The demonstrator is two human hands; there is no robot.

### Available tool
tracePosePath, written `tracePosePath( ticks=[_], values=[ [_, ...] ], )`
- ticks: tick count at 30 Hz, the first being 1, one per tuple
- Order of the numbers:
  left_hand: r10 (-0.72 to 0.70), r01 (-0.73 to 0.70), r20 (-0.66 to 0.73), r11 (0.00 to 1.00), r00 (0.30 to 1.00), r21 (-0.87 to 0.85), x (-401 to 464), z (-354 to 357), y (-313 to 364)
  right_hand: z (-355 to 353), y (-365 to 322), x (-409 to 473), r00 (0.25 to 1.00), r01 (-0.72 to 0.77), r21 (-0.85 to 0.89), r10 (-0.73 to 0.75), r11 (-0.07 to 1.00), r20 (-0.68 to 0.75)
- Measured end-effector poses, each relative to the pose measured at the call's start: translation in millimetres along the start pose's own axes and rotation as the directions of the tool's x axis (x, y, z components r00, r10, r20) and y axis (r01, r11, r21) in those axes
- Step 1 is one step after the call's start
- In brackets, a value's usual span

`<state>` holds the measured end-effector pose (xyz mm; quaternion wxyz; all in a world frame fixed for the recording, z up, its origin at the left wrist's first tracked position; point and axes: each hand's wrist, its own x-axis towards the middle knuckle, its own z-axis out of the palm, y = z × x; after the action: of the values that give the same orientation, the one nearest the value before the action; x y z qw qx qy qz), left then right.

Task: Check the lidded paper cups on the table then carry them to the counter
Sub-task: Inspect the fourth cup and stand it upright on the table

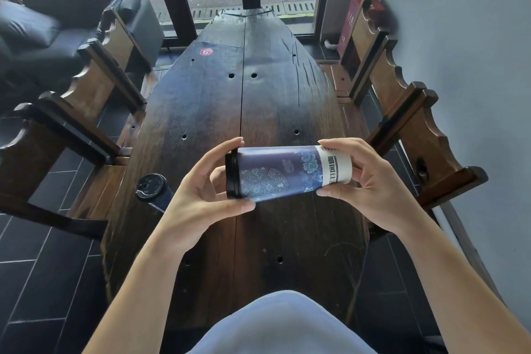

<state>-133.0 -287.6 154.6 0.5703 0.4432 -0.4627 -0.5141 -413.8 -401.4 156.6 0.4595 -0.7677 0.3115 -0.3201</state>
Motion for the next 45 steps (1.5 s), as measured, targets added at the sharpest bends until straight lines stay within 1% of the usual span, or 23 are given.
tracePosePath(
  ticks=[2, 7, 9, 13, 16, 20, 23, 28, 32, 35, 41, 45],
  values=[
    [0.007, -0.007, 0.008, 1.0, 1.0, -0.001, -0.7, -0.4, 0.3, 0.4, -0.5, -1.1, 1.0, -0.011, 0.011, 0.011, 1.0, 0.01],
    [-0.025, 0.022, -0.063, 0.999, 0.998, -0.05, -0.6, -1.3, 0.7, 4.5, -5.0, -1.2, 1.0, -0.02, 0.031, 0.02, 0.999, -0.001],
    [-0.025, 0.022, -0.052, 0.998, 0.998, -0.054, -1.7, -2.4, 0.3, 5.3, -5.6, -0.8, 1.0, -0.023, 0.041, 0.023, 0.999, -0.007],
    [0.033, -0.033, -0.006, 0.999, 0.999, -0.016, -3.3, -5.4, 1.0, 5.7, -6.5, -1.7, 0.999, -0.04, 0.065, 0.04, 0.997, -0.001],
    [0.045, -0.045, -0.011, 0.999, 0.999, -0.019, -3.0, -6.5, 1.9, 6.4, -7.4, -1.8, 1.0, -0.03, 0.072, 0.029, 0.997, 0.008],
    [0.015, -0.016, -0.041, 0.999, 0.999, -0.037, -3.0, -4.7, 1.8, 8.5, -8.0, -0.9, 1.0, -0.021, 0.039, 0.021, 0.999, 0.011],
    [0.006, -0.007, -0.031, 0.999, 1.0, -0.042, -2.9, -5.8, 0.6, 8.7, -9.3, -0.3, 1.0, -0.012, 0.043, 0.012, 0.999, -0.001],
    [0.051, -0.052, -0.013, 0.998, 0.999, -0.038, -2.8, -6.9, 1.1, 6.4, -8.3, -2.1, 0.999, -0.053, 0.068, 0.052, 0.996, 0.01],
    [-0.001, -0.001, -0.041, 0.999, 0.999, -0.048, -1.5, -4.7, 0.9, 8.3, -9.1, -2.1, 0.998, -0.058, 0.082, 0.058, 0.995, 0.007],
    [-0.033, 0.031, -0.035, 0.998, 0.999, -0.048, -1.0, -7.0, -1.1, 9.2, -9.0, -2.2, 0.998, -0.059, 0.107, 0.06, 0.993, -0.006],
    [0.016, -0.016, 0.007, 1.0, 1.0, -0.026, -0.8, -8.8, 0.7, 6.3, -9.1, -4.3, 0.996, -0.086, 0.13, 0.087, 0.988, 0.002],
    [-0.036, 0.035, -0.029, 0.999, 0.999, -0.032, 0.2, -5.9, 1.1, 5.5, -8.5, -2.0, 0.999, -0.049, 0.114, 0.049, 0.992, 0.0]
  ],
)
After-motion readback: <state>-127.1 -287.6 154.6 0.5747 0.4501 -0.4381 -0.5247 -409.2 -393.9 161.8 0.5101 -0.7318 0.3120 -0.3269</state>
